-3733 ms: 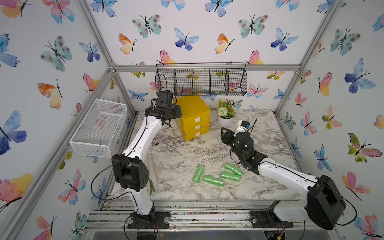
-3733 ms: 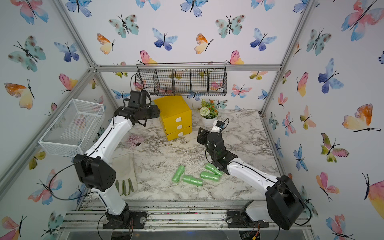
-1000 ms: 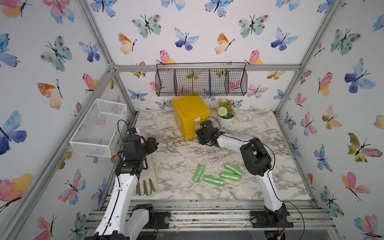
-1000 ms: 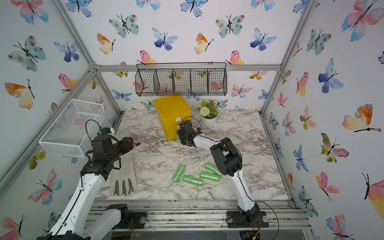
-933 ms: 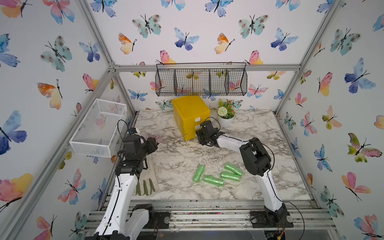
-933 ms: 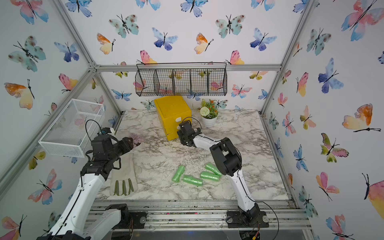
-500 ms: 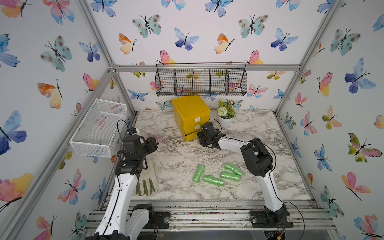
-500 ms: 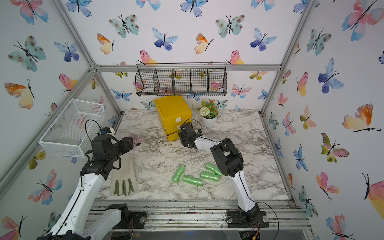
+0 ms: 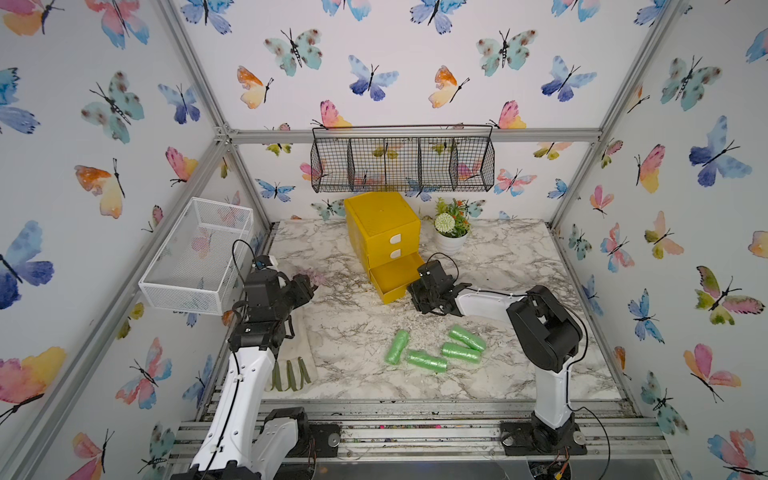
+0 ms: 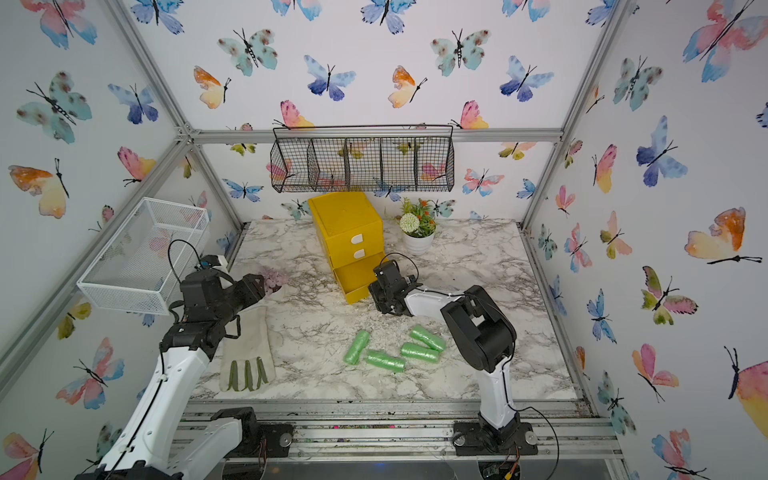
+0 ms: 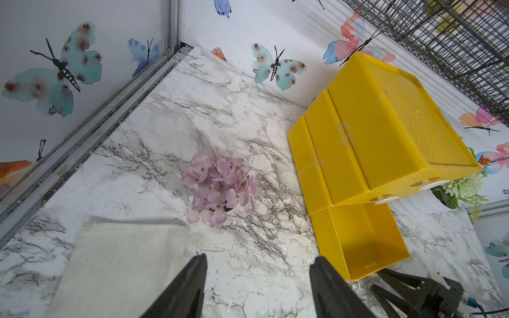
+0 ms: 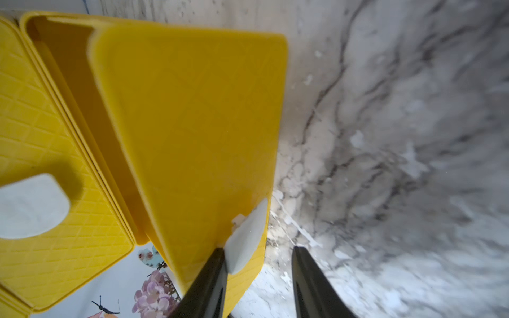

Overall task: Sort the rolls of trash bags by color and place them into the drawer
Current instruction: Open the drawer in the storage box.

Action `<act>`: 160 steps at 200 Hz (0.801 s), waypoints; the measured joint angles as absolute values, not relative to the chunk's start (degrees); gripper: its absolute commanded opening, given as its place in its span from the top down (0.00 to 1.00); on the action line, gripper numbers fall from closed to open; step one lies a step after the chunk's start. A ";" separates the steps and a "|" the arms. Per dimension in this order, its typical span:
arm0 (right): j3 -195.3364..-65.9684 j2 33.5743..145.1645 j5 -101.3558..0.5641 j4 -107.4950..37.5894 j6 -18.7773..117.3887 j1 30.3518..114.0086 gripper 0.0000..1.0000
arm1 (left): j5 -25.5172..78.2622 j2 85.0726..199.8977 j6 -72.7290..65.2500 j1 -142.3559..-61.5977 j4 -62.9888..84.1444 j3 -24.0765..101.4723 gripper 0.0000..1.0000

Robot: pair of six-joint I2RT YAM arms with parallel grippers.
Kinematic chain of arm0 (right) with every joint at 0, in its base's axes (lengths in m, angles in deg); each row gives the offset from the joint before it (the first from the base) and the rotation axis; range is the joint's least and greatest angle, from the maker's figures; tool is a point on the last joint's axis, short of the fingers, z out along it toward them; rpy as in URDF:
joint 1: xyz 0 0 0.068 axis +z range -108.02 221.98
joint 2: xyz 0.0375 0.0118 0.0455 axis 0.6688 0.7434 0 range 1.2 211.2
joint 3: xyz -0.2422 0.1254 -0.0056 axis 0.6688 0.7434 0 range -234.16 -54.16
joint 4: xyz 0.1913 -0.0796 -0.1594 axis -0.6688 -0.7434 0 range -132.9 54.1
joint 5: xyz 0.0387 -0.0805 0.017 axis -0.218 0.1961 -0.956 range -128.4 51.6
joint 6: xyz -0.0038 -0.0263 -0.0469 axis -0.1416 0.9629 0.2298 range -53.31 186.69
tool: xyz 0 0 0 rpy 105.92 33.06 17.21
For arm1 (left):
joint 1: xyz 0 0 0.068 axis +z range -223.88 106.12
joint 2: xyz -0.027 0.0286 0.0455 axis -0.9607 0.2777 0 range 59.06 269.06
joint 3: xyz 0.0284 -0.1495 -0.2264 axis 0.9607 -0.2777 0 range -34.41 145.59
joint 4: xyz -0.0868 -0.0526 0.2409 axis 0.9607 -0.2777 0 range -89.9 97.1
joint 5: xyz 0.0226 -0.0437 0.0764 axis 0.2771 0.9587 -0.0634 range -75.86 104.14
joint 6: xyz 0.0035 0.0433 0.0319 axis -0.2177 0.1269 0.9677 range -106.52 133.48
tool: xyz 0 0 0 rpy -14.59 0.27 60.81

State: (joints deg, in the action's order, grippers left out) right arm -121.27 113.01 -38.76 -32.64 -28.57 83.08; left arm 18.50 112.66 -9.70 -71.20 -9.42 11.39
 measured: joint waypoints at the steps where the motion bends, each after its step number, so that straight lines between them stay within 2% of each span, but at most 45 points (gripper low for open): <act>1: -121.08 112.86 -38.78 -32.66 -28.55 83.10 0.57 | 18.50 112.66 -9.70 -71.20 -9.42 11.39 0.36; 48: -116.01 108.97 -38.78 -32.64 -28.16 84.11 0.57 | 18.53 112.66 -9.70 -71.11 -9.42 11.39 0.36; 160: -114.85 107.62 -38.32 -33.60 -26.69 84.37 0.53 | 18.55 112.66 -9.72 -70.81 -9.42 11.39 0.35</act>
